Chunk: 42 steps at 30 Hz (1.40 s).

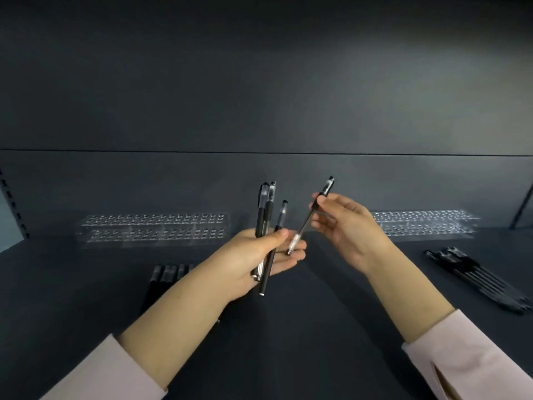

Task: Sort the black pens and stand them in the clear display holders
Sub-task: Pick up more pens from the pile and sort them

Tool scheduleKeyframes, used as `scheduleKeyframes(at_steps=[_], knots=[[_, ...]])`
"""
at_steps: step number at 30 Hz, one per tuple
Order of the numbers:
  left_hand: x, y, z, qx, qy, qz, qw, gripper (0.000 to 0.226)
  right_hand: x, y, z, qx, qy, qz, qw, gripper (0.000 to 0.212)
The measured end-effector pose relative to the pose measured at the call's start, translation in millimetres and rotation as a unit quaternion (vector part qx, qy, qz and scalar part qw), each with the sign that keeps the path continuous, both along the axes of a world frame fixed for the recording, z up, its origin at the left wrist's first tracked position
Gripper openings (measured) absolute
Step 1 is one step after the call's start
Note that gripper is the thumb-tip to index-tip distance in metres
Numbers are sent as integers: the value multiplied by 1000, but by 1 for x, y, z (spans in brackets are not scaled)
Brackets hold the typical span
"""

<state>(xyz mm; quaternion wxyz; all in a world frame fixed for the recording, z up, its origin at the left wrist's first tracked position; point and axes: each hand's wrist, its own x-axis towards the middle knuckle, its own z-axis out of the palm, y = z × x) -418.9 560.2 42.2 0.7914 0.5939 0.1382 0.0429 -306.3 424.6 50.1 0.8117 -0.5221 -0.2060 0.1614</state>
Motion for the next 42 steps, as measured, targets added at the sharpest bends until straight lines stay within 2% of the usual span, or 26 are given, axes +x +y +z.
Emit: scheduleKeyframes(at_steps=[2, 5, 10, 12, 15, 18, 21, 28, 30, 31, 33, 35, 38, 42], knots=[[23, -28, -7, 2, 19, 46, 999, 20, 25, -39, -3, 7, -20, -52, 998, 8], [56, -79, -12, -23, 41, 72, 996, 20, 65, -106, -16, -86, -77, -96, 989, 26], [106, -162, -18, -12, 84, 78, 993, 14, 128, -203, -36, -274, -123, -75, 951, 39], [122, -188, -25, 2, 101, 76, 992, 23, 145, -227, -40, -323, -141, -52, 934, 39], [139, -217, -30, -32, 102, 75, 991, 13, 158, -249, -41, -370, -166, -20, 914, 40], [147, -229, -32, -72, 71, 86, 991, 14, 164, -254, -41, -403, -196, 0, 894, 42], [153, -238, -35, -67, 50, 87, 993, 15, 168, -257, -44, -442, -224, 16, 868, 41], [151, -242, -37, -39, 23, 83, 995, 8, 167, -262, -45, -495, -231, 14, 837, 36], [150, -240, -36, -41, 18, 83, 996, 7, 163, -259, -43, -474, -259, -31, 841, 26], [149, -240, -35, -43, 17, 82, 996, 7, 160, -256, -41, -435, -262, -59, 860, 20], [146, -238, -33, -43, 16, 76, 996, 7, 150, -248, -34, -309, -186, -58, 931, 13], [141, -235, -30, -40, 10, 67, 997, 8, 136, -235, -27, -218, -92, 6, 972, 10], [130, -225, -26, -25, -2, 59, 998, 10, 118, -213, -23, -193, -55, 62, 978, 5], [107, -190, -23, 23, -10, 101, 995, 16, 99, -173, -16, -94, 33, 44, 994, 3]])
